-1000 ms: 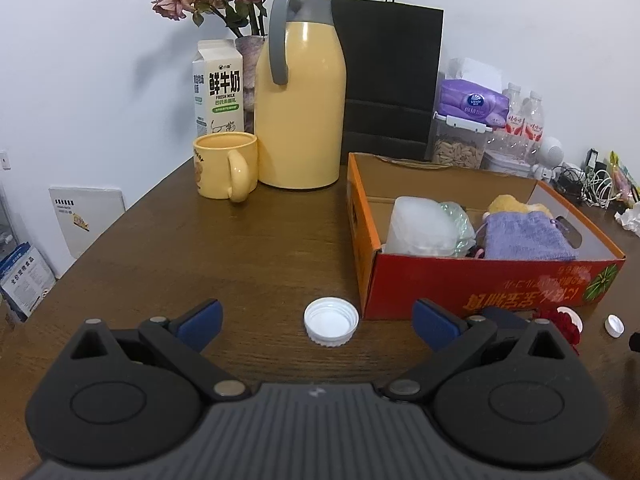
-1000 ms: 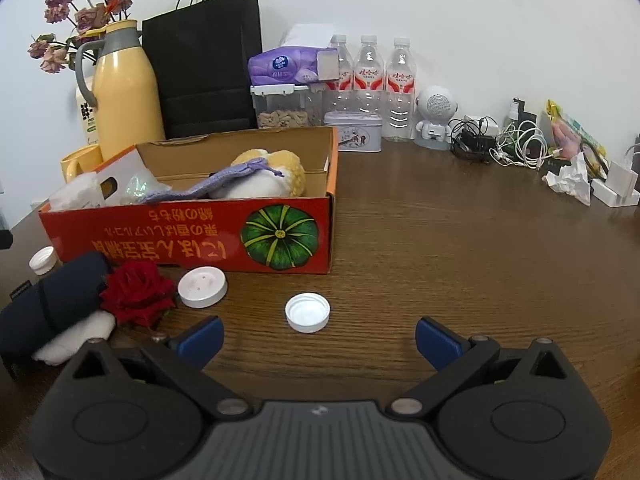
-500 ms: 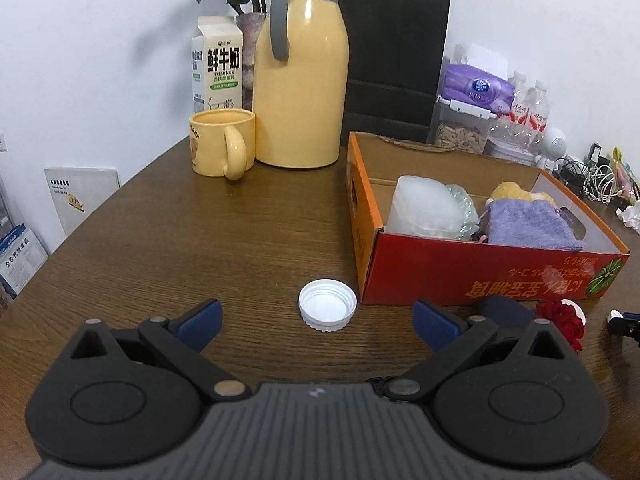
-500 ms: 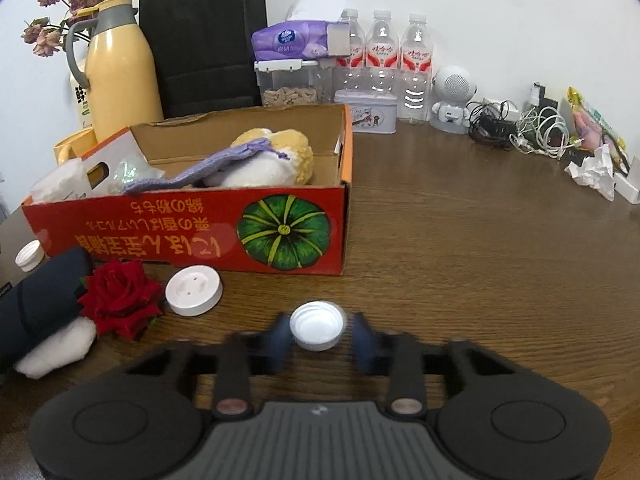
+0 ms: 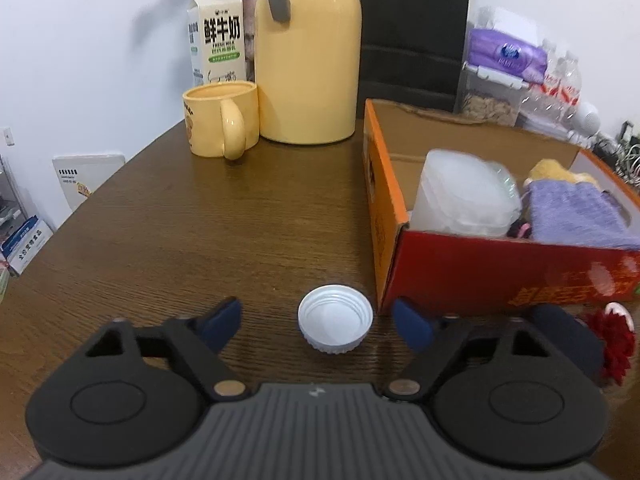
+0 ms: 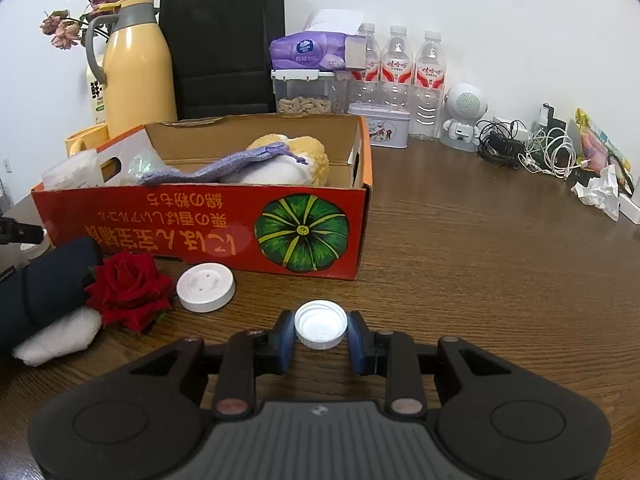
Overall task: Organize objects
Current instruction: 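Close the left tool on the other white bottle cap, then carry both white caps into the box and open both tools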
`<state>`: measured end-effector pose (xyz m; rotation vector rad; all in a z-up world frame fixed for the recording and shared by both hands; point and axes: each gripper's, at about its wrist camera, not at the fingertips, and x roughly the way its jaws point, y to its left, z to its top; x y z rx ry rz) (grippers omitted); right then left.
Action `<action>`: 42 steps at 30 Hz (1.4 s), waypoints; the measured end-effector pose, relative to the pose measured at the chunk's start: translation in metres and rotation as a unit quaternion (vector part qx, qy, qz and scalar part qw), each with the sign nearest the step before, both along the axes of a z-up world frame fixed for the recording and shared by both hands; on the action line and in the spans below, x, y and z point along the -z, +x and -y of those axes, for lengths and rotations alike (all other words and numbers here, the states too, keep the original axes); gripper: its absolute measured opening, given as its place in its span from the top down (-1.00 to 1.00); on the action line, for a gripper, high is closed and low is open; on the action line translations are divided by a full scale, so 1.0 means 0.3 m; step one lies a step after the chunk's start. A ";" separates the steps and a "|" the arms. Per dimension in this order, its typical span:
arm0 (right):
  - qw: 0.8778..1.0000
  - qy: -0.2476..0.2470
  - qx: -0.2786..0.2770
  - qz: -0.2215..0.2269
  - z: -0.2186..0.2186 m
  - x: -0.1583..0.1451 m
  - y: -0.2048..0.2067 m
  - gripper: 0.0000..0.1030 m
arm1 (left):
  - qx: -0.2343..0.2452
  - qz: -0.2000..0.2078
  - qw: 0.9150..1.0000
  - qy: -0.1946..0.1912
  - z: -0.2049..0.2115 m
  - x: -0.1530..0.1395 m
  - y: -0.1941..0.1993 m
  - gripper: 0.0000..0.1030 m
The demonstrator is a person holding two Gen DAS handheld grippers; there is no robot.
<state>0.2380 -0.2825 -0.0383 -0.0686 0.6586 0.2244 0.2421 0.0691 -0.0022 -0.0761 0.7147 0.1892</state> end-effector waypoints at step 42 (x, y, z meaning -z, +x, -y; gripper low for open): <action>0.986 0.011 -0.069 0.153 -0.206 -0.276 0.139 0.47 | 0.138 0.193 0.971 -0.028 0.232 -0.337 0.038 0.21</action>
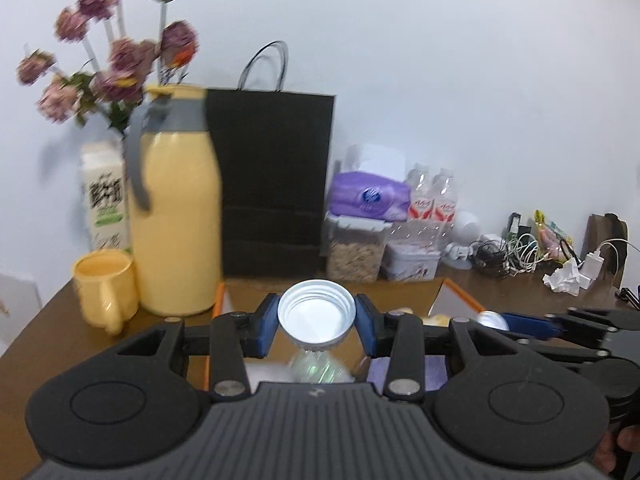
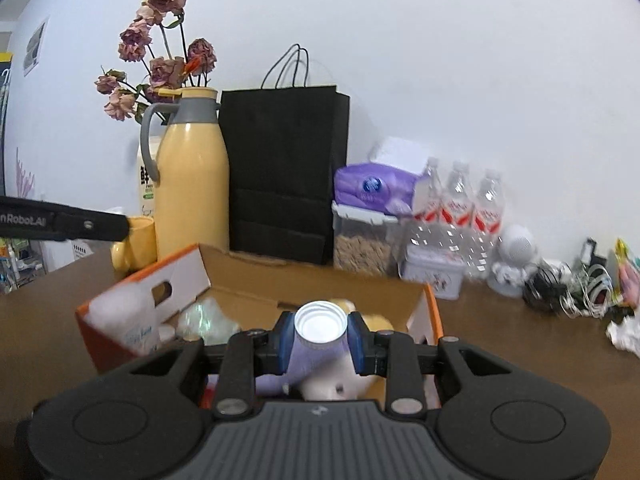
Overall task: Organize objects
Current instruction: 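Carry both white caps into the box and open both tools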
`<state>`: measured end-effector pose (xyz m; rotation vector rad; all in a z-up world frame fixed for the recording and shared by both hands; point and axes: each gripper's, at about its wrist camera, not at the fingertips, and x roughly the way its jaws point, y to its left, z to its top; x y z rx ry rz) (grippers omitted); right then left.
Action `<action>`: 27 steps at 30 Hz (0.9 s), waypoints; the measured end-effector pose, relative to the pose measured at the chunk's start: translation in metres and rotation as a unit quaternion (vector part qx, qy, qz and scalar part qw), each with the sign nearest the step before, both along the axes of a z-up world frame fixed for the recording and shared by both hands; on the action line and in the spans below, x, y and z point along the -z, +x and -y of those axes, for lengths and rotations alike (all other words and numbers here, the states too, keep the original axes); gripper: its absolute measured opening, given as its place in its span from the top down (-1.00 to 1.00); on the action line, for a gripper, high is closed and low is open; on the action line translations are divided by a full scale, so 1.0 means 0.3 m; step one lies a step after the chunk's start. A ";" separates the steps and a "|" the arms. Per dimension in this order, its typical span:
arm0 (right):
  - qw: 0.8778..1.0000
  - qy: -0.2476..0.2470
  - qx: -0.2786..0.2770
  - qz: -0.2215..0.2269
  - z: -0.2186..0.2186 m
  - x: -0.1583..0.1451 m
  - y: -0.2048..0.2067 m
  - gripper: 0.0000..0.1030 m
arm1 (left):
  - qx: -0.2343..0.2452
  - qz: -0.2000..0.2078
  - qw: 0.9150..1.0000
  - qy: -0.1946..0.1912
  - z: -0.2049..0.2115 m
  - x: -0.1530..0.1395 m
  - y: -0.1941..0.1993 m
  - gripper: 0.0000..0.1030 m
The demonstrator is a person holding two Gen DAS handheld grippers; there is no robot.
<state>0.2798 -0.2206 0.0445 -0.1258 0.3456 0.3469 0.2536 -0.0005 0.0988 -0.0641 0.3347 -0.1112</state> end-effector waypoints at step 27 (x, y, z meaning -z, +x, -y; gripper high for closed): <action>0.999 0.005 0.015 -0.035 -0.057 0.081 0.204 -0.40 | -0.021 -0.041 0.998 0.030 0.050 0.148 0.222 -0.98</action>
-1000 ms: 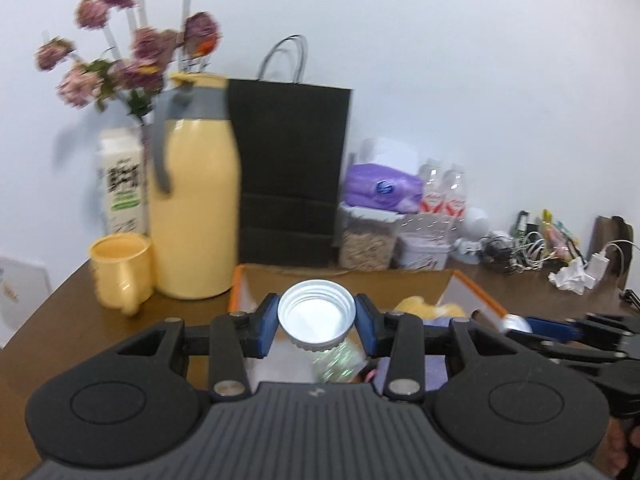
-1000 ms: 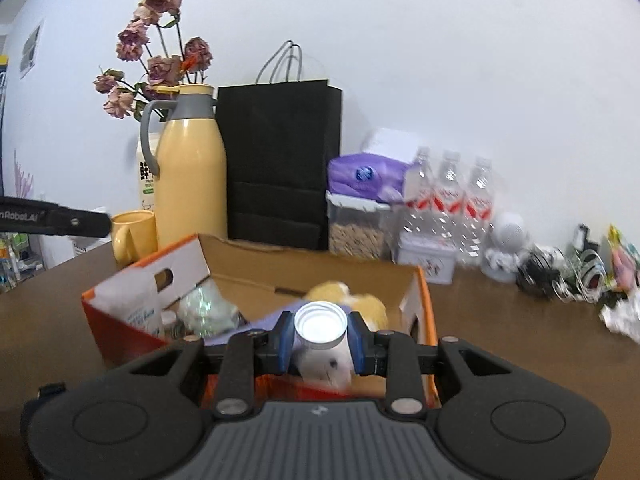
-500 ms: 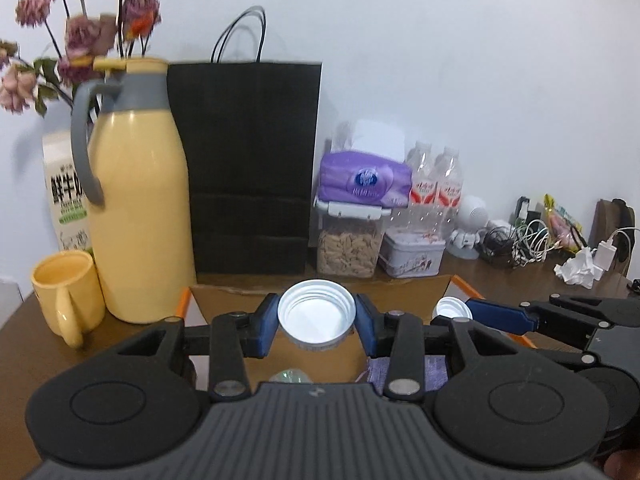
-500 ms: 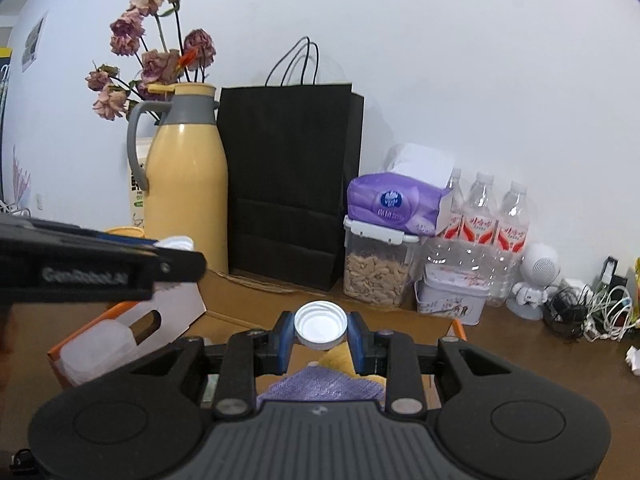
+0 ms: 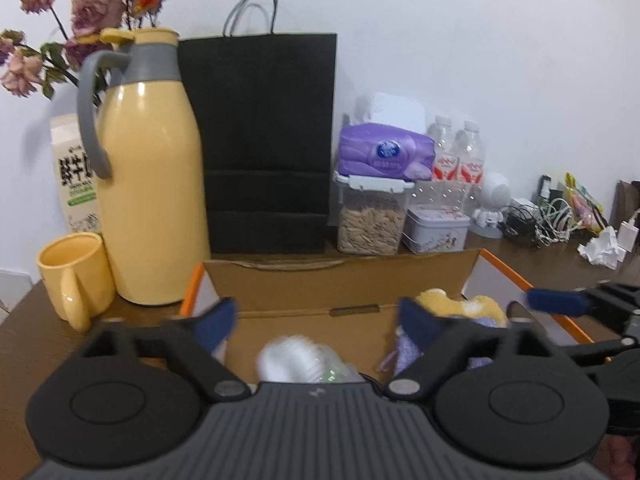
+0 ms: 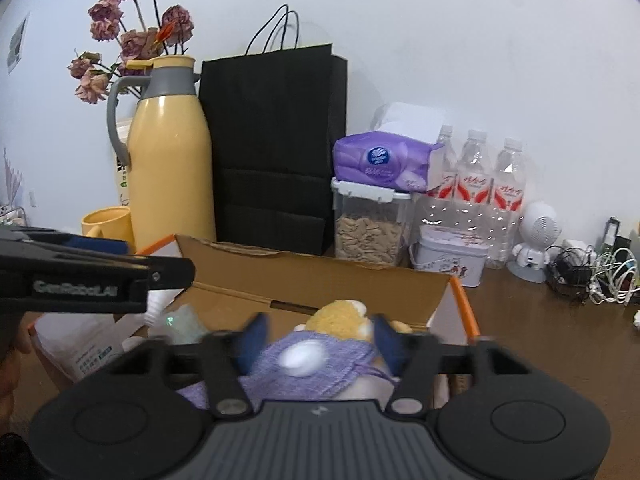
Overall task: Organize objects
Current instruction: 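Carry both white caps into the box and open both tools, then withdraw both tools from the box toward the navy pouch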
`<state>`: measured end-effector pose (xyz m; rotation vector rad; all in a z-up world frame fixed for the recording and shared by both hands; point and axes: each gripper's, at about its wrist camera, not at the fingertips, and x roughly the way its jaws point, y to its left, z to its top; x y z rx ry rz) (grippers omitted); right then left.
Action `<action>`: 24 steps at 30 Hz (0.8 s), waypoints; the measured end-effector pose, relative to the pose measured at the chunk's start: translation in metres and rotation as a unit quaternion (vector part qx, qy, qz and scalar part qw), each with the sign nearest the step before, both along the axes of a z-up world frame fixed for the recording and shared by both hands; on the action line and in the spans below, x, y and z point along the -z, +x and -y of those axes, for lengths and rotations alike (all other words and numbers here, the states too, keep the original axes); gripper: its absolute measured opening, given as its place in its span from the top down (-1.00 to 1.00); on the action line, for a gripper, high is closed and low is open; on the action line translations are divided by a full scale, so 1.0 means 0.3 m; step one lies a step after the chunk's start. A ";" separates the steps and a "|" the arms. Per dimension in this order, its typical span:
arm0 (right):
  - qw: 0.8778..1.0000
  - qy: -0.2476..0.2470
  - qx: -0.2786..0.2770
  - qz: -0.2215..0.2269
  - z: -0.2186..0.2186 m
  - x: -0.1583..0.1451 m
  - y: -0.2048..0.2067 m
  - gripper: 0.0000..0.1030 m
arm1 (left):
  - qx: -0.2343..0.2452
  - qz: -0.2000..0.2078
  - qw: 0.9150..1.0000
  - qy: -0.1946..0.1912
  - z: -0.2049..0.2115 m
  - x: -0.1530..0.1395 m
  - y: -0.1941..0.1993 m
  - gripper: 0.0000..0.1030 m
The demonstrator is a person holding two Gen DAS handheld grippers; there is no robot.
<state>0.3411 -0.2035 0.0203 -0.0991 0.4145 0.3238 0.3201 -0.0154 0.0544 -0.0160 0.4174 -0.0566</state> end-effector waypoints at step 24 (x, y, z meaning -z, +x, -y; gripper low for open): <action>1.000 0.012 0.028 0.001 0.058 -0.059 -0.147 -1.00 | -0.016 0.004 1.000 -0.002 -0.039 -0.073 -0.148 -1.00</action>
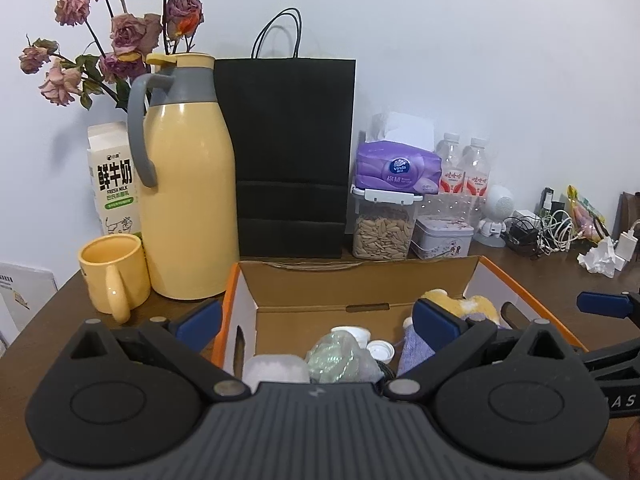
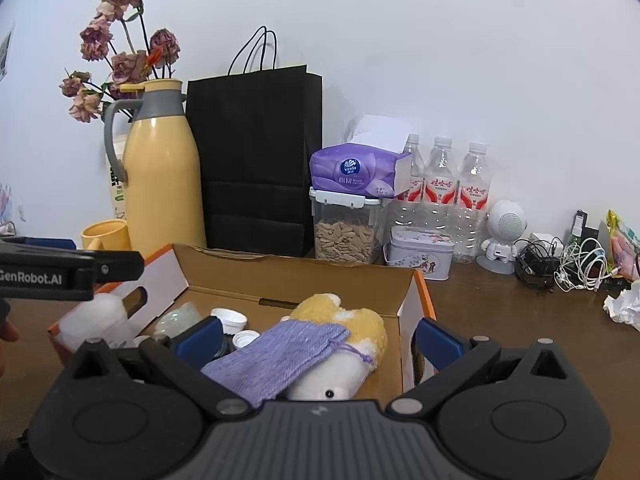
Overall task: Organize objects
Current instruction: 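Withdraw both tools from the box toward the navy pouch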
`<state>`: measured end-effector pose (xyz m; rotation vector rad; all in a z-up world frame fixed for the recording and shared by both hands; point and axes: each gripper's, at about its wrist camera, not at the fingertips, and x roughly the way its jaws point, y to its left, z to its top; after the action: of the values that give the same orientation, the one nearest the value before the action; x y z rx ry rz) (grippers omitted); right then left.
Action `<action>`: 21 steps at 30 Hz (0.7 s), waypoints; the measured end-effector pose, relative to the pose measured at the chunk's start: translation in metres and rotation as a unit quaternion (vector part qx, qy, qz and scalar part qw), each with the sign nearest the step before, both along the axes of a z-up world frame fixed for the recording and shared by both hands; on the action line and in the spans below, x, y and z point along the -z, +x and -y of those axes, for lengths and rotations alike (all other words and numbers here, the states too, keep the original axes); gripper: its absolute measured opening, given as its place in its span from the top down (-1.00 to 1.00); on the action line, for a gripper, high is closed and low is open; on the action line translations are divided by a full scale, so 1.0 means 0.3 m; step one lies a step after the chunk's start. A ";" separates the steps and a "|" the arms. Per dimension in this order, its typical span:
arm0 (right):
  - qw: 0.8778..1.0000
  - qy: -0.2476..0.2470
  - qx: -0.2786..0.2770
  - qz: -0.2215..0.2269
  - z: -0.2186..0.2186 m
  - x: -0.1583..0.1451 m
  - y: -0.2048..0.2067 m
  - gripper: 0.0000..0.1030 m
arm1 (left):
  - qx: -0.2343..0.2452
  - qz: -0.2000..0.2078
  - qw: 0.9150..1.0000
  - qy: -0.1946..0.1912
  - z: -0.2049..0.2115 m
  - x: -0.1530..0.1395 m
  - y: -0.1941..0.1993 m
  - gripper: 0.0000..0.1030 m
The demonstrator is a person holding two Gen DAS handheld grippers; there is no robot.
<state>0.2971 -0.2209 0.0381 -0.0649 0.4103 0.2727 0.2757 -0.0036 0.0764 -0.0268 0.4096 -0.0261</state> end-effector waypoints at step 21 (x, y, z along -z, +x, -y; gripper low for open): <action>0.998 0.001 0.002 -0.064 0.087 0.091 -0.236 -1.00 | 0.015 -0.069 0.997 0.006 -0.082 0.053 -0.221 -1.00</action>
<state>0.2263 -0.2469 0.0106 -0.0453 0.5374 0.2747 0.2093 0.0211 0.0605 -0.0115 0.5489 -0.0519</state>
